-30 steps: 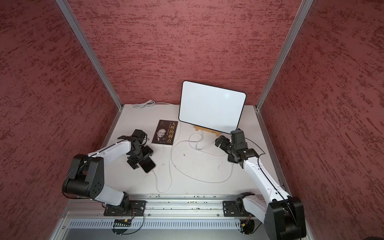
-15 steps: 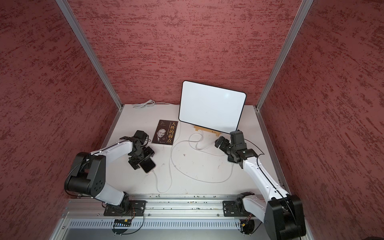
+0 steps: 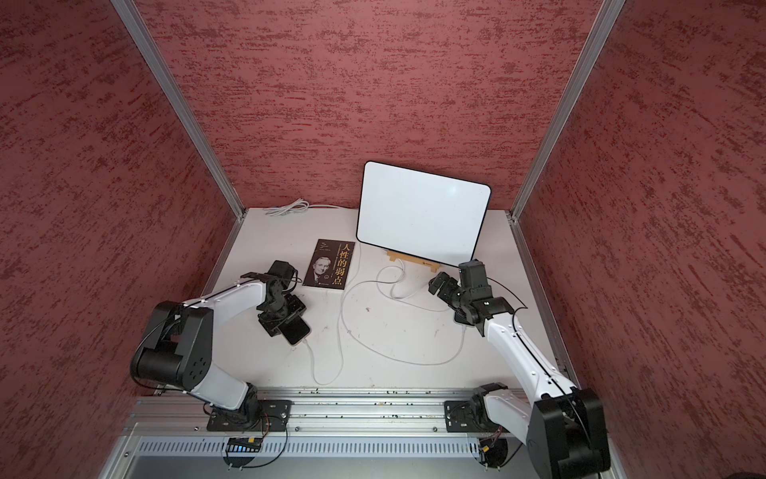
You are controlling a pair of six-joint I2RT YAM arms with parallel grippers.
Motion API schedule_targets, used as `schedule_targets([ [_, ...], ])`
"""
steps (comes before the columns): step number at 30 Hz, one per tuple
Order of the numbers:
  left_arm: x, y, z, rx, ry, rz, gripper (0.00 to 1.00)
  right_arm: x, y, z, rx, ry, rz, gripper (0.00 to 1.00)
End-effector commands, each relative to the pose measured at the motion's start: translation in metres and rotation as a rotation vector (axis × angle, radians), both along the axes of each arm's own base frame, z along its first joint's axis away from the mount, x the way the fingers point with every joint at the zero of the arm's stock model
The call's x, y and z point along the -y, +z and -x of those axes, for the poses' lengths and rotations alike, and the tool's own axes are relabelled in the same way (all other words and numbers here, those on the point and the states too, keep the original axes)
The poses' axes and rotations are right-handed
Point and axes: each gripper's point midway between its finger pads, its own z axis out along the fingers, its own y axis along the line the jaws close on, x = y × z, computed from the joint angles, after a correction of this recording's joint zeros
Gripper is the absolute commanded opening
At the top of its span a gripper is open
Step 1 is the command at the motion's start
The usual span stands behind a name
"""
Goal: Unplug the charging cable from the phone
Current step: Pick up the phone at the center of the board.
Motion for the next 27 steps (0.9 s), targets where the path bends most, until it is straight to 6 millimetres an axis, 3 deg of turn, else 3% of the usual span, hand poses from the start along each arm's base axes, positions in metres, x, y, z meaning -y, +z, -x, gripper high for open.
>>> schedule_targets([
  [1,0.006,-0.016,0.001,-0.015,-0.015,0.021,0.73,-0.002,0.002,-0.004,0.020,-0.007,-0.002,0.99],
  [8,0.005,-0.001,-0.009,0.025,-0.025,0.010,0.69,-0.009,0.000,-0.005,0.017,0.011,-0.006,0.99],
  [17,0.001,0.046,-0.034,0.135,-0.042,-0.025,0.66,-0.036,0.004,-0.004,0.036,0.094,0.011,0.99],
  [27,0.009,0.100,-0.066,0.259,-0.054,0.004,0.64,-0.093,0.017,-0.002,0.105,0.277,-0.003,0.95],
])
